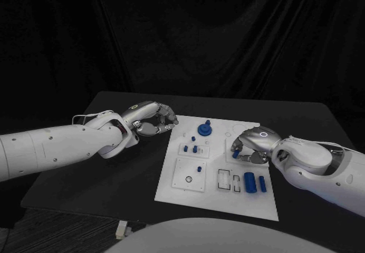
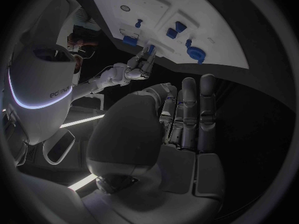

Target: Assemble the parts on the task board

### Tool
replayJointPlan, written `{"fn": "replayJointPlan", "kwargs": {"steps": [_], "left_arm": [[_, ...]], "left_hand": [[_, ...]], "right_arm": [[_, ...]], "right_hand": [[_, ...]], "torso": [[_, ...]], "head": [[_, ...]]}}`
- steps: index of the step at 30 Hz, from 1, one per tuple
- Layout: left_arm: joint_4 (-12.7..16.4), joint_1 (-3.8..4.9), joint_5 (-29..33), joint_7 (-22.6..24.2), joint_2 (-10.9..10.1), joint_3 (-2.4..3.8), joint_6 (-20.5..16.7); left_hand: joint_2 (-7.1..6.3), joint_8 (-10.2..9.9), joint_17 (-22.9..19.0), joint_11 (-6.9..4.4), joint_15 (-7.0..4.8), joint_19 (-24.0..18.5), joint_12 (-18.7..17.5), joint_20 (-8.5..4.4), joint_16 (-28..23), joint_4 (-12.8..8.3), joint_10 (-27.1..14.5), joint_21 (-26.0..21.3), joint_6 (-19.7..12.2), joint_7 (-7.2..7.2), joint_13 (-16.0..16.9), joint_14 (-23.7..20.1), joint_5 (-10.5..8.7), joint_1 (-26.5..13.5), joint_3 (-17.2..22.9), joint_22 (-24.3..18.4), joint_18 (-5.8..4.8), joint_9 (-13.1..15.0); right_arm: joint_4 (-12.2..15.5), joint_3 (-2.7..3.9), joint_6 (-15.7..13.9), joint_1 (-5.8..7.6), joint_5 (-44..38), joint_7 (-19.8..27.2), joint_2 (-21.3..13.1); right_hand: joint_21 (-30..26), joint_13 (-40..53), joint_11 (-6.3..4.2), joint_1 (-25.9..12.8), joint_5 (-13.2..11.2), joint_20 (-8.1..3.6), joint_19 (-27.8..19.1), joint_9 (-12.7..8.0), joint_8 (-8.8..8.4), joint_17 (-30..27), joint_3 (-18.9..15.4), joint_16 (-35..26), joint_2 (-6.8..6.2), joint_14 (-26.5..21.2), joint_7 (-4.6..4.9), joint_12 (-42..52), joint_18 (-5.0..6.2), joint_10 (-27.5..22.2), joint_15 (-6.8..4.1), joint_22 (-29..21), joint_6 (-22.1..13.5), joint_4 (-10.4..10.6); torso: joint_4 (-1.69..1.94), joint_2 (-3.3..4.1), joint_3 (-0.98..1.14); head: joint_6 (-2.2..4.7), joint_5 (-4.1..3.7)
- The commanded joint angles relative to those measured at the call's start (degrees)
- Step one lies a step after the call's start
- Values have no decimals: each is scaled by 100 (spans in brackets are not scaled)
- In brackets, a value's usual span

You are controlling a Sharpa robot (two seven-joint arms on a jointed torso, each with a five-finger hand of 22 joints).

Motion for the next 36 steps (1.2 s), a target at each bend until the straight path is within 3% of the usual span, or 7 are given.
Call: {"fn": "replayJointPlan", "kwargs": {"steps": [1, 14, 28, 36], "left_arm": [[11, -8, 19, 48, 9, 5, 39], [11, -12, 19, 48, 12, 5, 42], [5, -15, 19, 38, 16, 5, 61], [2, -17, 19, 19, 12, 5, 81]], "left_hand": [[-4, 18, -6, -13, 32, -26, -21, -4, -35, -40, 42, 1, 14, 23, -8, -7, 39, 48, -1, 229, 36, 5], [-4, 18, -6, -13, 32, -26, -21, -4, -35, -40, 42, 1, 14, 23, -8, -7, 39, 48, -1, 229, 36, 5], [-4, 22, -8, -11, 33, -36, -22, -4, -37, -50, 47, -9, 18, 26, -14, -10, 47, 60, 0, 227, 38, 6], [-1, 24, -8, -9, 34, -44, -23, -4, -38, -55, 50, -17, 20, 28, -18, -12, 53, 66, 2, 225, 40, 7]], "right_arm": [[-7, 3, -91, -17, 9, 52, 6], [-5, 3, -243, -20, 10, 114, 1], [210, 4, -422, -11, 10, 74, -153], [515, 5, -492, 182, 27, -11, -353]], "right_hand": [[-23, -12, 2, 88, 39, -37, 54, 104, 132, -2, 53, -27, 16, 252, 6, -4, 15, 61, -32, 1134, 210, -20], [-20, -5, -100, 257, 72, -89, 52, 502, 463, -14, 163, -39, 66, 248, 163, 50, 15, 246, -97, 1136, 643, -194], [-46, -1, -122, 382, 40, -115, 38, 651, 540, -75, 228, -77, 63, 231, 188, 79, 19, 387, -118, 1129, 740, -294], [-55, -6, -122, 447, 18, -116, 32, 691, 547, -89, 256, -88, 43, 226, 202, 75, 20, 424, -117, 1126, 749, -338]], "torso": [[1, 1, 0], [-5, -4, 0], [-3, -2, 0], [-7, -5, -1]], "head": [[-1, -3], [-1, 20], [-1, 70], [-1, 91]]}}
